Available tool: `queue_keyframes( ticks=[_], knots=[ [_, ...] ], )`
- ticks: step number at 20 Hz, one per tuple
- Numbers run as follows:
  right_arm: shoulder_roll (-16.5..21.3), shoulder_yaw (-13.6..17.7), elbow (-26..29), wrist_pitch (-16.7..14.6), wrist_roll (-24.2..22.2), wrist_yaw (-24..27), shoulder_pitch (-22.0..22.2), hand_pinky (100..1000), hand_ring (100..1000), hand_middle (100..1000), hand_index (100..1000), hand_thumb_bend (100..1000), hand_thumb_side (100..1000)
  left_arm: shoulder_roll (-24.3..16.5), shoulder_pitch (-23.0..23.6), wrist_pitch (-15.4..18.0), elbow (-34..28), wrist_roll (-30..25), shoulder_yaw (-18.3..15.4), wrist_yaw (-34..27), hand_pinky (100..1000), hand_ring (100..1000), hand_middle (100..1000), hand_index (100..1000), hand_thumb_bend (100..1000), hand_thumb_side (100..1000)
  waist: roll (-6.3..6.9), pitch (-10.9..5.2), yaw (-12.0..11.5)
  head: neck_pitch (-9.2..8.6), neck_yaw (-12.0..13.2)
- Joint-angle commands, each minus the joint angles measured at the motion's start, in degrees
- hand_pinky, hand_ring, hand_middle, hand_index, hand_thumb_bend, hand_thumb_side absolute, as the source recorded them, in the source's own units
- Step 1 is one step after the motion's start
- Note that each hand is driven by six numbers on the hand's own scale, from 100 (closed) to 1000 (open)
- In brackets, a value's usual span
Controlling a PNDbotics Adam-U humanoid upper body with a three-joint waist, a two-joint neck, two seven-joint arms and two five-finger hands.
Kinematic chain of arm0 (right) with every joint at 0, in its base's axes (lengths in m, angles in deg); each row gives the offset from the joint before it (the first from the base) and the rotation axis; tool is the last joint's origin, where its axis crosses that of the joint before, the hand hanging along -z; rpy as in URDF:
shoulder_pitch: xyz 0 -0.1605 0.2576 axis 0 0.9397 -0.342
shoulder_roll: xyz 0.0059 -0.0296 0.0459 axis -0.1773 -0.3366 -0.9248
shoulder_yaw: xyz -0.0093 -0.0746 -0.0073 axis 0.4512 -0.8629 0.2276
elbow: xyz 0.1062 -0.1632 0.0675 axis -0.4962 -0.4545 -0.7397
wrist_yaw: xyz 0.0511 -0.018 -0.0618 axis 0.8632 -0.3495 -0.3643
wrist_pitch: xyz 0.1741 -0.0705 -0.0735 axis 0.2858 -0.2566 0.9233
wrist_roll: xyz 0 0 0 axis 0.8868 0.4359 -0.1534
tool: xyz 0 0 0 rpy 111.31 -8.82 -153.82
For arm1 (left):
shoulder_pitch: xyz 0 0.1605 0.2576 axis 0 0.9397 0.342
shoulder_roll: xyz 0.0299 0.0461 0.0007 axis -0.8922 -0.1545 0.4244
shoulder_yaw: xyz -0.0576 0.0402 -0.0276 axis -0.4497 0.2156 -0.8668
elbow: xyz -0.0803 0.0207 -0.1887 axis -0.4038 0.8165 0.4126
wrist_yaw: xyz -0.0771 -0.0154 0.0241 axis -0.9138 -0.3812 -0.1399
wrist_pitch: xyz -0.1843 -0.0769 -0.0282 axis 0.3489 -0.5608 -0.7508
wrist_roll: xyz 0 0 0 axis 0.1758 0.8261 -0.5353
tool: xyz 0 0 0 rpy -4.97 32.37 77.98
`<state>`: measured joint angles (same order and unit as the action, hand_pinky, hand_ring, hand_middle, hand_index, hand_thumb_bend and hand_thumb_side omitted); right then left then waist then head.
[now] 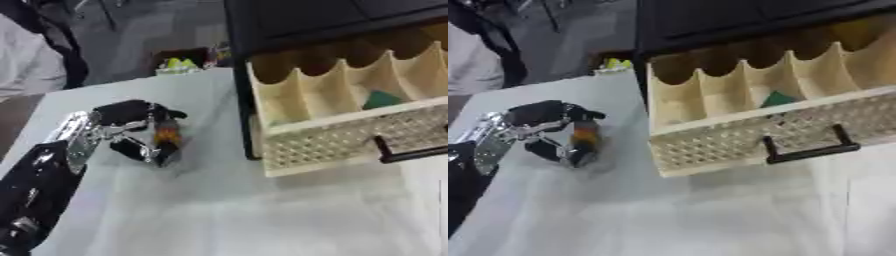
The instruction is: Pick up objects from table and place into drawer.
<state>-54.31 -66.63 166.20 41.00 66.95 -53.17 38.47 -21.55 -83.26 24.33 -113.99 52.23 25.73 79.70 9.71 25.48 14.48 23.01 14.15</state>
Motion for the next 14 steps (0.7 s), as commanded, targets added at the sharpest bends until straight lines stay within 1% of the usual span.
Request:
queue_keyframes(
  ticks=[1,7,12,14],
  knots=[
    [0.61,0.58,0.94,0.08,0.14,0.31,-0.55,100,280,256,566,993,738,-1.52,-0.03,4.02,0.42,-3.61,-0.14,-0.23,265,479,492,974,100,265,-0.77,-1.7,-0.17,-0.6,-0.08],
    [0.19,0.63,0.94,0.22,0.22,0.24,-0.12,100,281,259,566,987,746,-1.68,-0.22,4.02,0.41,-3.27,0.01,-2.46,211,433,433,950,100,260,-0.99,-2.5,-0.63,0.15,-0.26],
    [-0.21,0.67,0.94,0.33,0.24,0.2,0.34,100,283,260,566,980,755,-2.01,-0.45,4.02,0.02,-3.18,0.19,-5.28,194,419,417,938,100,257,-1.2,-3.38,-1.2,0.92,-0.65],
    [-0.43,0.69,0.94,0.37,0.3,0.23,0.53,100,284,262,567,974,764,-2.11,-0.47,4.02,-0.21,-3.16,0.22,-6.52,168,398,394,920,100,253,-1.3,-3.89,-1.32,1.4,-0.96]
  ],
)
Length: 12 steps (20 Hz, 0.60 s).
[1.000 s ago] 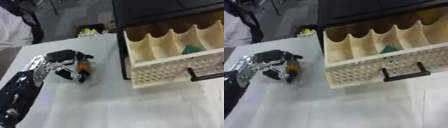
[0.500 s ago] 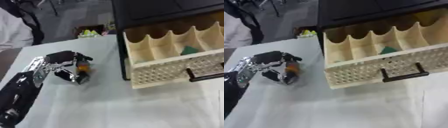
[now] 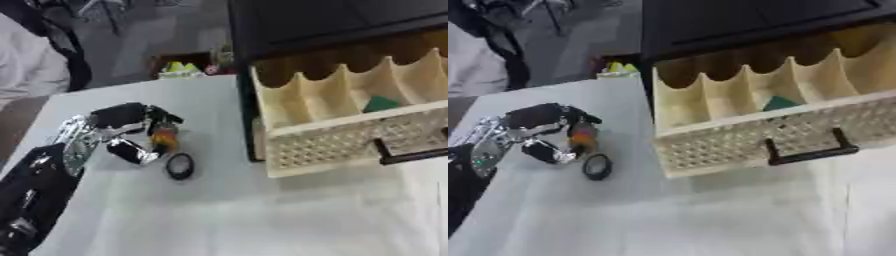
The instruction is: Pick up objects from table and place into drawer.
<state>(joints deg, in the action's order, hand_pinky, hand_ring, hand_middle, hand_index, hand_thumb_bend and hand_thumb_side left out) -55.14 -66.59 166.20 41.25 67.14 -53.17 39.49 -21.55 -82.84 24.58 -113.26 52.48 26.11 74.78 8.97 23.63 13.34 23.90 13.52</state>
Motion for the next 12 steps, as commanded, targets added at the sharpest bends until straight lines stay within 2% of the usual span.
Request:
queue_keyframes(
  ticks=[1,12],
  knots=[
    [0.27,0.66,0.94,0.14,0.15,0.25,-0.41,100,285,263,567,973,765,-2.19,-0.87,3.76,-1.01,-3.34,-0.14,-2.31,165,396,389,918,100,252,-0.62,-2.29,-0.2,0.76,-0.48],
    [-0.79,0.72,0.94,0.4,0.46,0.33,0.49,100,290,269,569,960,783,-2.46,-1.12,3.76,-3.0,-4.02,0.91,-9.91,116,352,334,883,100,245,-1.64,-4.98,-0.82,2.83,-1.54]
  ],
)
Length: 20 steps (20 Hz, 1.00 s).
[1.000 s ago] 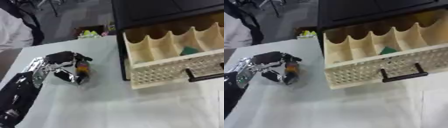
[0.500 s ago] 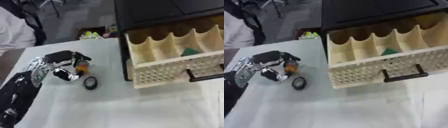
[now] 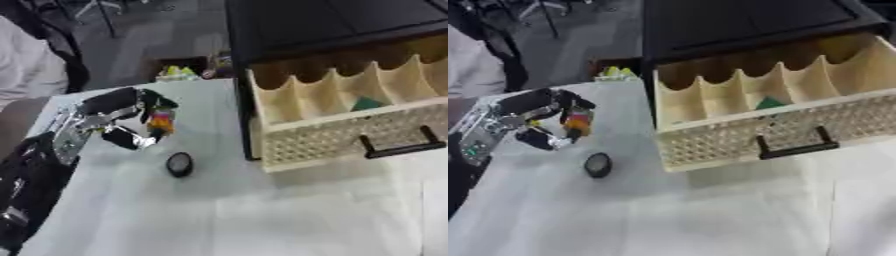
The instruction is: Pick up objects from table and place into drawer.
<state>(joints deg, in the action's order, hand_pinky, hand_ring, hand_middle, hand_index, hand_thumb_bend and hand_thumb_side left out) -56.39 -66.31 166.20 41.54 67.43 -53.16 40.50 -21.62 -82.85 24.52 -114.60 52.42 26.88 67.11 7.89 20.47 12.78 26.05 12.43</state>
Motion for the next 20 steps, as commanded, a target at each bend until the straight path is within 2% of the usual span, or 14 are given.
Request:
queue_keyframes(
  ticks=[1,2,7,8,9,20],
  knots=[
    [0.38,0.41,0.94,0.17,0.19,0.32,-0.44,100,290,269,569,960,783,-2.39,-1.17,3.81,-1.99,-4.07,0.32,-3.19,114,351,332,882,100,245,-0.66,-2.1,-0.42,0.91,-0.63],
    [0.27,0.34,0.94,0.25,0.15,0.34,-0.33,100,291,270,569,977,788,-2.35,-1.28,3.8,-2.35,-4.25,0.51,-4.17,107,345,316,878,100,245,-0.78,-2.45,-0.62,1.24,-0.85],
    [-0.46,-0.15,0.94,0.99,-0.36,0.51,0.1,100,292,271,569,953,795,-1.84,-1.73,3.01,-4.9,-6.82,1.69,-11.08,100,329,290,865,100,244,-1.28,-4.3,-2.08,2.81,-1.96],
    [-0.61,-0.23,0.94,1.18,-0.44,0.54,0.17,100,293,272,569,976,800,-1.89,-1.77,2.69,-5.6,-7.44,1.83,-12.59,100,327,286,864,100,245,-1.35,-4.7,-2.4,3.09,-2.07],
    [-0.75,-0.32,0.94,1.37,-0.51,0.57,0.24,100,293,272,569,949,800,-1.95,-1.75,2.37,-6.31,-8.04,2.01,-14.04,100,326,286,863,100,245,-1.41,-5.07,-2.68,3.32,-2.17],
    [-2.59,-1.18,0.94,3.97,-1.03,-0.04,0.81,100,297,277,569,933,827,-1.86,-1.9,-2.31,-14.97,-15.99,4.21,-31.06,100,310,272,847,100,252,-2.19,-9.73,-5.17,6.41,-4.12]
  ],
)
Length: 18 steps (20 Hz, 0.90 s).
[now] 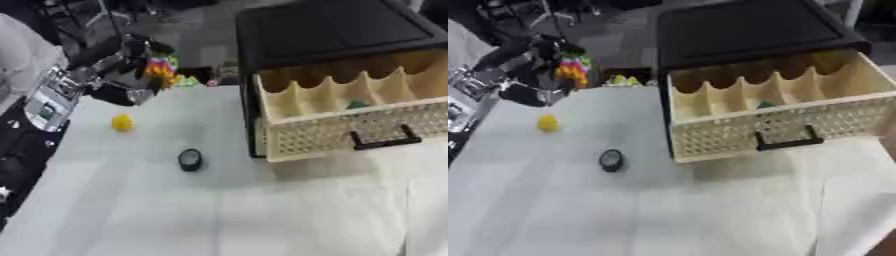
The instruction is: Pick up objects from table and place into drawer.
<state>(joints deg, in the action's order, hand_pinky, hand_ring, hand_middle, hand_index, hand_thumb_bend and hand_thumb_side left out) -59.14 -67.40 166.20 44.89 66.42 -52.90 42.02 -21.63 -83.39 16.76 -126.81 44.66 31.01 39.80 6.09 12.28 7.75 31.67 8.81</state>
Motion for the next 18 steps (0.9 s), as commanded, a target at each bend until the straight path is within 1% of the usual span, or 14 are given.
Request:
queue_keyframes(
  ticks=[1,5,9,14,18],
  knots=[
    [-0.1,-0.12,0.94,0.92,0.0,-0.37,-0.68,100,297,277,569,931,830,-1.75,-1.5,4.9,-3.62,-8.94,0.27,-5.35,100,310,271,846,100,253,-0.45,-2.02,-0.2,1.1,-0.72],
    [-0.98,-0.28,0.94,2.19,0.04,-0.62,-0.31,100,296,276,568,926,839,-0.91,-2.2,2.51,-6.73,-11.29,1.16,-11.07,100,311,272,835,100,259,-0.65,-3.72,-0.38,2.57,-1.92],
    [-1.77,-0.44,0.94,2.99,-0.02,-0.87,-0.16,106,298,278,568,921,848,0.85,-3.11,-1.31,-8.9,-13.58,1.82,-16.47,100,309,272,820,100,266,-0.89,-5.04,-0.6,3.28,-2.48],
    [-2.75,-0.68,0.94,3.56,-0.09,-1.15,-0.2,122,300,281,569,914,862,3.22,-4.44,-5.49,-10.47,-15.33,2.42,-21.12,100,307,270,814,100,274,-1.08,-6.17,-0.58,3.65,-2.46],
    [-3.19,-0.82,0.94,3.76,0.02,-1.25,-0.28,123,299,280,568,913,865,4.71,-5.3,-7.02,-11.28,-15.52,3.09,-22.69,100,307,271,811,100,276,-1.16,-6.58,-0.51,3.81,-2.38]
  ],
)
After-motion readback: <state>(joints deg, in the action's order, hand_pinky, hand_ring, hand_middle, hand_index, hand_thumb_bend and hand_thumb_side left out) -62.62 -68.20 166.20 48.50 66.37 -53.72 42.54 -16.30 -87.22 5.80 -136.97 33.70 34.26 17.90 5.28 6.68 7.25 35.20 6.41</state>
